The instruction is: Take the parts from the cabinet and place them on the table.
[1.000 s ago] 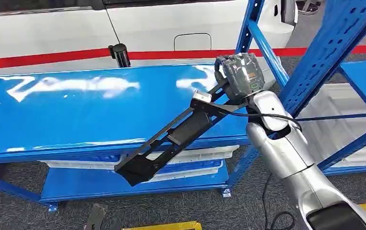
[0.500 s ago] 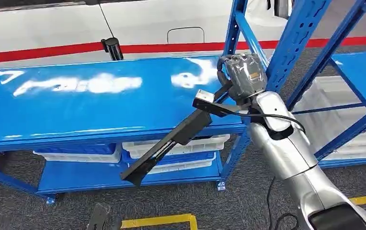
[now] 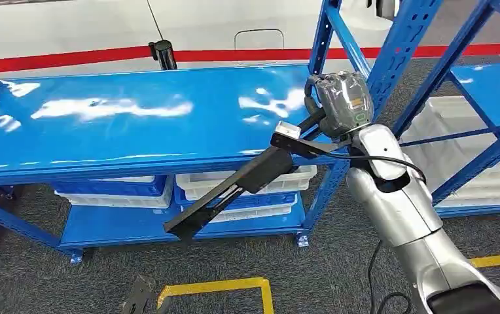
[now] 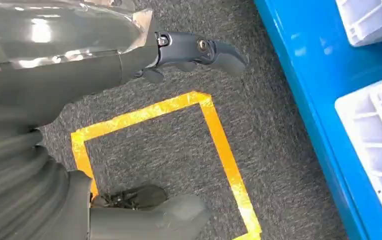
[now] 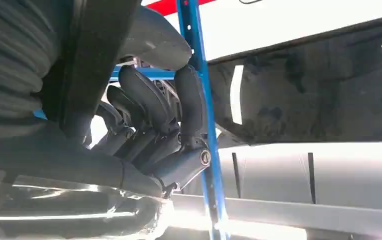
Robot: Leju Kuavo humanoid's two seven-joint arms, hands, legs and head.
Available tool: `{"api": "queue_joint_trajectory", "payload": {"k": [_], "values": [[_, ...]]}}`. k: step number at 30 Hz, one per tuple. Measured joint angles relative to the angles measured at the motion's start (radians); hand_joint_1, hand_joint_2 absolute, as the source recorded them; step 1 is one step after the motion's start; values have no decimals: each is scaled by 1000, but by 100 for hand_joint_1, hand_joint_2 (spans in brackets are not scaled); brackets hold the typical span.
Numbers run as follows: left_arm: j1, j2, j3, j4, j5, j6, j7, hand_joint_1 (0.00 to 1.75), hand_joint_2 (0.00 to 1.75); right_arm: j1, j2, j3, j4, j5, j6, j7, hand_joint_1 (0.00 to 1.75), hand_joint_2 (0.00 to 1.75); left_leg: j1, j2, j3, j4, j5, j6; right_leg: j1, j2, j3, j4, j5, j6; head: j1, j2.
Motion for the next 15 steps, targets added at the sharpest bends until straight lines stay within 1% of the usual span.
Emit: {"api": "queue_joint_trajectory", "payload": {"k": [1, 2, 3, 4, 5, 6, 7, 8, 9, 10, 11, 12, 13, 14, 15], "values": [[-1, -2, 0, 0, 0, 0, 0, 0, 175, 2, 1, 0, -5, 0, 0, -2, 168, 175, -1, 0, -4, 4, 5, -8, 10, 3, -6, -6, -2, -12, -4, 0], [0, -2, 0, 0, 0, 0, 0, 0, 175, 3, 0, 0, -6, 0, 0, -2, 168, 175, -4, -3, -6, 8, 12, -11, 3, 2, -16, -8, -1, -14, -3, 0], [1, -2, 0, 0, 0, 0, 0, 0, 175, 6, 0, 0, -6, 0, 0, -2, 168, 175, -2, -6, -9, 6, 19, -12, 1, 1, -20, -1, 3, -20, -6, 0], [1, -1, 0, 0, 0, 0, 0, 0, 175, 7, 0, 1, -6, 0, 1, -2, 168, 175, 1, -7, -14, 5, 25, -19, 0, 0, -23, -1, 8, -31, -5, 0], [2, 0, 0, 0, 0, 0, 0, 0, 175, 5, 1, 1, -6, -1, 1, -2, 168, 175, 8, -9, -22, 14, 6, -26, -7, -4, -31, -5, 20, -49, -5, 0], [2, 0, 0, 0, 0, 0, 0, 0, 175, 4, 4, 1, -8, -1, 1, -3, 168, 175, 8, -10, -38, 48, -48, -30, -5, -4, -41, -5, 30, -65, -8, 0], [2, 0, 0, 0, 0, 0, 0, 0, 175, 3, 6, 1, -11, 0, 1, -2, 168, 175, 9, -13, -60, 115, -111, -33, -3, -6, -53, -4, 38, -77, -9, 0], [2, 0, 0, 0, 0, 0, 0, 0, 175, 3, 6, 0, -11, 3, 2, -2, 168, 175, 10, -13, -84, 193, -161, -37, -2, -8, -66, -4, 48, -83, -9, 0], [3, 0, 0, 0, -1, 0, 1, 0, 175, 3, 4, 1, -11, 5, 6, -2, 168, 175, 12, -13, -104, 272, -196, -40, 1, -8, -80, -3, 58, -85, -8, 0], [4, 0, 0, 0, -1, 0, 1, 0, 175, 4, 4, 1, -11, 6, 8, -2, 168, 175, 13, -13, -110, 317, -203, -41, 2, -7, -92, -3, 68, -86, -8, 0], [4, 0, 0, 0, -2, 0, 1, 0, 175, 4, 4, 1, -11, 6, 11, -2, 168, 175, 13, -13, -94, 325, -179, -39, 2, -7, -107, -2, 79, -84, -8, 0], [3, 0, 0, 0, -4, 0, 2, 0, 175, 3, 4, 1, -11, 5, 14, -2, 168, 175, 13, -13, -62, 294, -144, -36, 2, -5, -119, -2, 89, -81, -10, 0], [3, 0, 0, 0, -5, 0, 3, 0, 175, 3, 3, 0, -11, 5, 18, -2, 168, 175, 13, -13, -9, 227, -107, -32, 2, -2, -129, -2, 98, -76, -9, 0], [3, 0, 0, 0, -6, 0, 3, 0, 175, 2, 3, 0, -11, 5, 19, -2, 168, 175, 13, -14, 54, 144, -93, -26, 1, 1, -136, -2, 107, -71, -9, 0], [2, 0, 0, 0, -7, -1, 3, 0, 175, 2, 3, 0, -11, 5, 19, -2, 168, 175, 11, -19, 123, 52, -119, -20, 4, 1, -140, -1, 114, -64, -10, 0]]}}
